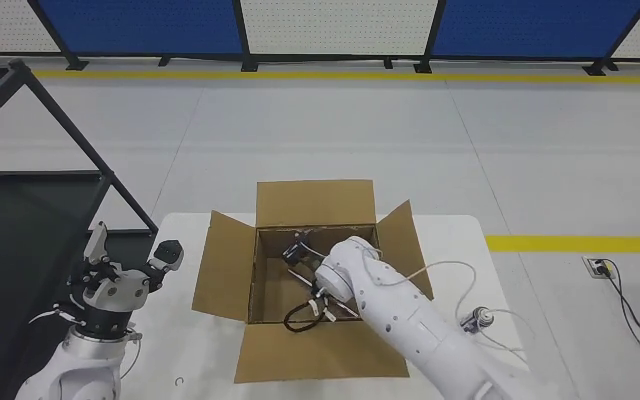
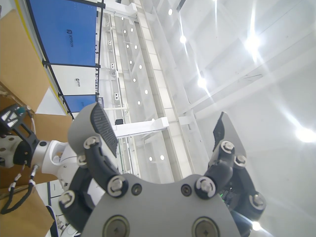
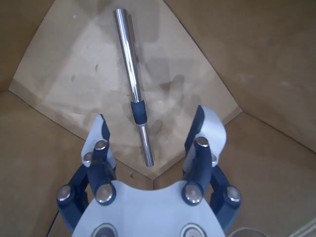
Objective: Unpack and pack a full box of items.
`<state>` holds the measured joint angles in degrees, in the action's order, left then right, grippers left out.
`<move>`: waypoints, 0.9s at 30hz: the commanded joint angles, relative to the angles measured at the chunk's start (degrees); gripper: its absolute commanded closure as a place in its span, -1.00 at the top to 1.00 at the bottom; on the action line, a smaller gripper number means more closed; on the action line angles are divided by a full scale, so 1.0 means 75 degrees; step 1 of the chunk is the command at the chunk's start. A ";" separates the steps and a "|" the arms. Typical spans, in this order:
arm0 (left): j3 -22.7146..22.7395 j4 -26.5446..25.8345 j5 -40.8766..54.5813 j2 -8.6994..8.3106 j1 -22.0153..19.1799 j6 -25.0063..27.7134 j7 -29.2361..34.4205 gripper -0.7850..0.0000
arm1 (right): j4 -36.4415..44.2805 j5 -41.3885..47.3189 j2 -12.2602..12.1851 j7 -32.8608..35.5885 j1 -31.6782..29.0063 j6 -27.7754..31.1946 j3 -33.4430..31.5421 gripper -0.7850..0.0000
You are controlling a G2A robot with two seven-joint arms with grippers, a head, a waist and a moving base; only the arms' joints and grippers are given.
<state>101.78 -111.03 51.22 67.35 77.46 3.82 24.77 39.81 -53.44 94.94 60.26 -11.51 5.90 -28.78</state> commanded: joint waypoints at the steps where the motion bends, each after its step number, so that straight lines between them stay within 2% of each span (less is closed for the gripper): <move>1: 0.0000 0.0000 0.0000 0.0000 0.0000 0.0000 0.0000 1.00 | -0.0303 0.0072 0.0134 -0.0037 0.0051 0.0046 0.0057 -0.05; 14: 0.0000 0.0000 0.0000 0.0000 0.0000 0.0000 0.0000 1.00 | -0.1765 0.0266 0.0849 -0.0284 0.0317 0.0322 0.0282 -0.05; 27: 0.0000 0.0000 0.0000 0.0000 0.0000 0.0000 0.0000 1.00 | -0.2935 0.0330 0.1368 -0.0688 0.0531 0.0534 0.0293 -0.12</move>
<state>101.78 -111.03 51.22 67.35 77.46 3.82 24.77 18.49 -51.07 104.96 55.41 -7.59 9.75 -26.52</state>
